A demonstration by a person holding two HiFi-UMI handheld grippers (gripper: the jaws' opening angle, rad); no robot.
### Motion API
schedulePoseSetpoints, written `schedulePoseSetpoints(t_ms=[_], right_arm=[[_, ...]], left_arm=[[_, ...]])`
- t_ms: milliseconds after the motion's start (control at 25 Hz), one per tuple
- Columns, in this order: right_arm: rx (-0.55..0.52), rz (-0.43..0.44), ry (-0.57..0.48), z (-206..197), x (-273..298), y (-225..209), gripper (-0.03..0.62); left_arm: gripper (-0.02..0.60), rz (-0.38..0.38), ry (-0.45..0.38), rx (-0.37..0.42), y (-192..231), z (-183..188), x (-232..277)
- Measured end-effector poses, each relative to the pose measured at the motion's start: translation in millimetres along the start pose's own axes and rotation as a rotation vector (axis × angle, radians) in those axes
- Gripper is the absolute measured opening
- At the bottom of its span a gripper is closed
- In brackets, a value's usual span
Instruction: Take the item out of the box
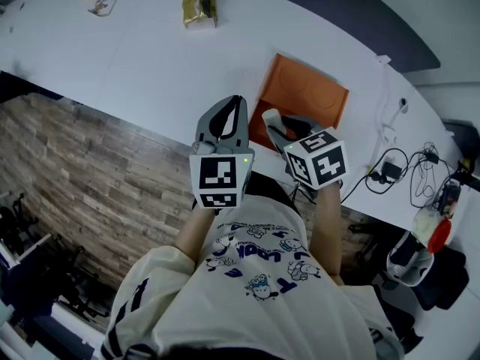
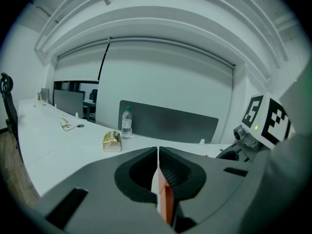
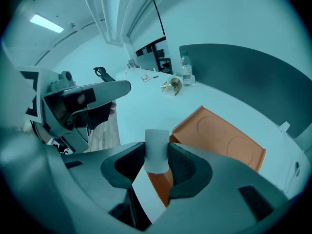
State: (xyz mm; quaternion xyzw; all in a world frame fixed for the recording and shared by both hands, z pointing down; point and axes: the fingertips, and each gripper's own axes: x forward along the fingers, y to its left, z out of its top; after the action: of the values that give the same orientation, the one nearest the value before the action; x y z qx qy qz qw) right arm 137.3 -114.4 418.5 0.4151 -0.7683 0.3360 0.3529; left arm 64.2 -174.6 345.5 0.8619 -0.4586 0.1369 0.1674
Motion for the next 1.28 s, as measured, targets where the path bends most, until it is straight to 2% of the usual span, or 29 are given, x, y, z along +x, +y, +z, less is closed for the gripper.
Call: schedulePoseSetpoints(t_ms=[720,1280], right_arm=[[0.028,-0.058,-0.18,35.7,-31.3,3.3,0.167],[-0.008,-0.064,-0.33,80.8,-49.3,21.8,0.167]], left_arm=[[0.023,0.006,-0.057,0.026,-4.5,25.6,-6.0],[0.023,0.033,-0.098,-0.002,5.5,43.4,-13.7]])
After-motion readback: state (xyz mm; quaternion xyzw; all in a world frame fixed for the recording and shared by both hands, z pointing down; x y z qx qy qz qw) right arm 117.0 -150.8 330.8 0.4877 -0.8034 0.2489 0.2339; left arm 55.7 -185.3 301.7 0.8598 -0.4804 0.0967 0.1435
